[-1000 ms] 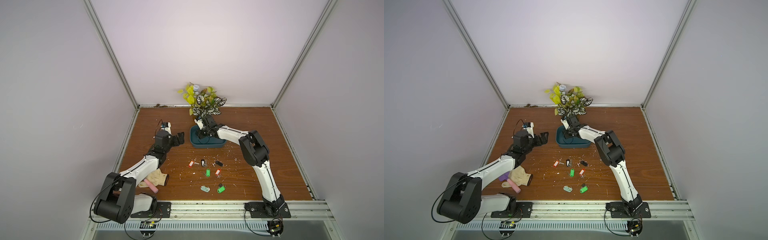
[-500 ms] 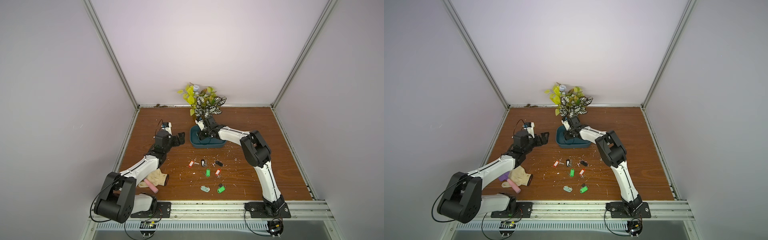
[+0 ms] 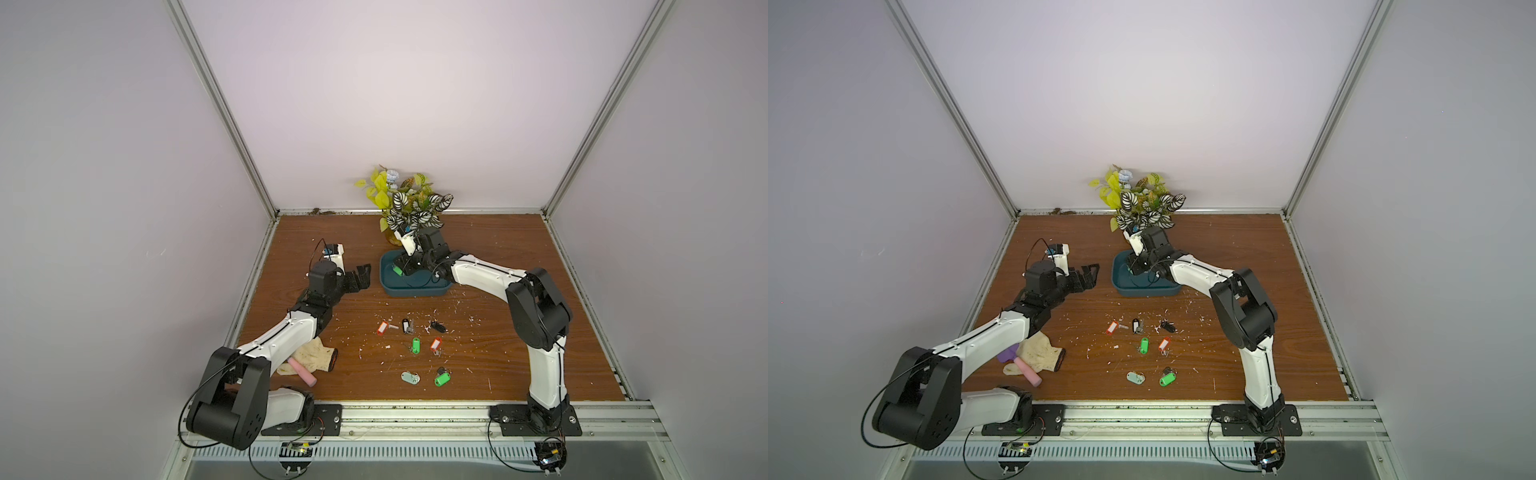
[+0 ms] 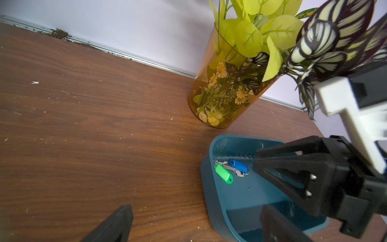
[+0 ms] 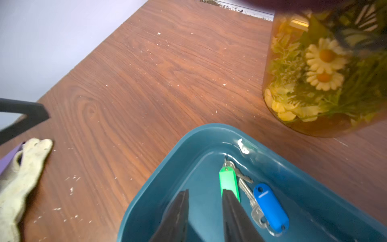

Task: Take the keys out of the storage box
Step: Pick up the key from the storage box.

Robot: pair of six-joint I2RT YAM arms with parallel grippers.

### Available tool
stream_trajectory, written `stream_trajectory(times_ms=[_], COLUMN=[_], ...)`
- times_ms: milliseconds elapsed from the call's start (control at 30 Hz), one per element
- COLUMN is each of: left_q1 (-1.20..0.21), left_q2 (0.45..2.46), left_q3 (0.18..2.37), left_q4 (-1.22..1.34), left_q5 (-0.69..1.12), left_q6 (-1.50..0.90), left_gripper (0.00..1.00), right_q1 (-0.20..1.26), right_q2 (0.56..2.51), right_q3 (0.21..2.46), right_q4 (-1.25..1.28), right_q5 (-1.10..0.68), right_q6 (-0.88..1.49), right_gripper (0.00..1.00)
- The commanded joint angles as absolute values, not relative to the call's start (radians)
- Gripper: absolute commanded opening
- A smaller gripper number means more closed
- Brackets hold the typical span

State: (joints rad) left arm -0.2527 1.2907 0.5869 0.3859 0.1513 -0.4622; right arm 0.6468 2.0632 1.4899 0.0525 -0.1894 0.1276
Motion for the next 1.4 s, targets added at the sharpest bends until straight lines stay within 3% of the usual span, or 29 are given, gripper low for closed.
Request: stream_trajectory(times_ms=[0,533,833,1067,1367], left_q1=[-0.238,-0.238,-0.238,-0.237,-0.237], left_q2=[1.273,1.275,1.275,1.275,1.269], left_q3=[0.595,0.595,0.595,0.599,0.598], left_q4=[0.407,0.396,0.393,0.391,0.388], left_q5=[0.158,0.139,0.134,0.13,0.126], left_q6=[-0.448,-0.433,-0.427,-0.428,-0.425], left_gripper=[0.99,0.99,0.99,0.99,0.99], right_q1=[0.649,0.658,0.661,0.66,0.66], right_q2=[2.124,2.284,2.313,2.264,2.108], right_q3=[1.552,1.692,1.713,1.689,1.583], right_q4=[0.037,0.019,0.017,0.027,0.066], right_q5=[-0.179,-0.142,-0.13,-0.13,-0.198], right_q6=[0.131,0.143,0.145,0.143,0.112], right_gripper=[0.38,0.37,0.26,0.0,0.0])
